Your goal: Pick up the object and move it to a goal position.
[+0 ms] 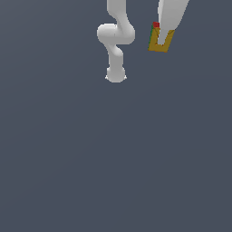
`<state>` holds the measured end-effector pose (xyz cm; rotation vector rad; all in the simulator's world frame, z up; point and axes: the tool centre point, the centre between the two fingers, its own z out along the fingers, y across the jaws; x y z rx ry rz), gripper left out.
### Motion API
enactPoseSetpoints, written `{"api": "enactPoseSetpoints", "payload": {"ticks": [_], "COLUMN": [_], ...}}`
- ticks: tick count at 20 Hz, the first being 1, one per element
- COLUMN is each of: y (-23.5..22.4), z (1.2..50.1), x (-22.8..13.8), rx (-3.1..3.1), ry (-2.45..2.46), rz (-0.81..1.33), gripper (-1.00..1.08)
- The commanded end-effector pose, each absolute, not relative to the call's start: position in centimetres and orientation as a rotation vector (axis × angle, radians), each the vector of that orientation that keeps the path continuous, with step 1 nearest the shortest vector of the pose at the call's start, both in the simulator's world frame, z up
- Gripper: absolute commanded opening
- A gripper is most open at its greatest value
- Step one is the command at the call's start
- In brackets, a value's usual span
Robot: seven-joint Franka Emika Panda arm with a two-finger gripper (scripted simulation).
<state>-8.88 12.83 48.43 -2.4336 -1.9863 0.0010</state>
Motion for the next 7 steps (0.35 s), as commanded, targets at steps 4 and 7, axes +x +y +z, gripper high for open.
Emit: {"api": "enactPoseSetpoints", "payload": {"ticks": [4, 7], "y": [13.11, 13.15], "z": [50.17, 50.39], "x": [-9.27, -9.31], "rx": [-2.435, -2.435], "ry": [-1.985, -1.985], "rz": [0.0, 0.0], "gripper": [-1.0, -1.0]}}
